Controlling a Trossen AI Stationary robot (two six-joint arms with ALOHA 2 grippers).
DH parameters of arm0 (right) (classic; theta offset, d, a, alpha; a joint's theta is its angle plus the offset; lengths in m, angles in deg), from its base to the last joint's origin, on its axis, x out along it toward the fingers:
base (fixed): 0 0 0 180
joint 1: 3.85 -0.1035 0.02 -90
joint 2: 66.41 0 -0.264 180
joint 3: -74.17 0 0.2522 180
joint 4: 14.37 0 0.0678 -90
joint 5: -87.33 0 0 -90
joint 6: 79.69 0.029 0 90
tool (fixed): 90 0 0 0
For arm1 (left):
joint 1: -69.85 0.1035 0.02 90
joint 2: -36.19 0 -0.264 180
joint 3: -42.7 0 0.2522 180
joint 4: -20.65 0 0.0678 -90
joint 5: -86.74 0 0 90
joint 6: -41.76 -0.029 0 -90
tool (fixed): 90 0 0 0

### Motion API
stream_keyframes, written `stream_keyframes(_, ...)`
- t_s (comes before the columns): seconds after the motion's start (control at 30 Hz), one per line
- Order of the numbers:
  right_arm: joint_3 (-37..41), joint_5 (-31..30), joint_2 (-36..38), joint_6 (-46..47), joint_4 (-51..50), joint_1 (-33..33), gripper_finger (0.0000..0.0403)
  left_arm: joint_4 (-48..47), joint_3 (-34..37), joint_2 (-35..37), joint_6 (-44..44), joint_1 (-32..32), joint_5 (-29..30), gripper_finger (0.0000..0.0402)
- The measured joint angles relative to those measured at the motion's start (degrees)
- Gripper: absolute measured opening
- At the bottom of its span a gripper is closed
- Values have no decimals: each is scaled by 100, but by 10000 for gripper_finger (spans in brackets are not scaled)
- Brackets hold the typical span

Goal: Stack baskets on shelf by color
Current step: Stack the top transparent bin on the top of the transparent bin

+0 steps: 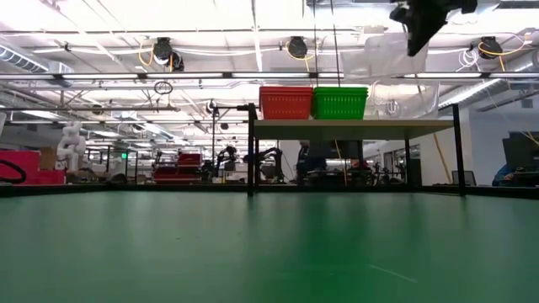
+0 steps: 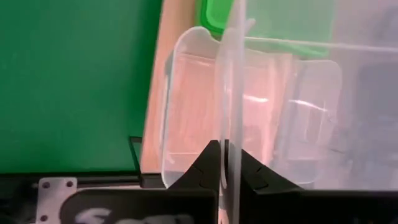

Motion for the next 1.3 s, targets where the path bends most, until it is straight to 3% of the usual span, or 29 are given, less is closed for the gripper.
stream_keyframes(0.23,0,1280,-50,-260,-155,790,0,-72,0,0,-55,162,1,223)
stream_keyframes(0.47,140,1444,-182,-330,-200,1130,0,-118,0,0,148,259,2,223)
stream_keyframes(0.83,546,1615,-161,-31,-141,1126,4,-199,0,0,166,253,-2,223)
stream_keyframes(1.3,546,1486,128,395,263,1120,118,-201,0,0,177,253,-2,223)
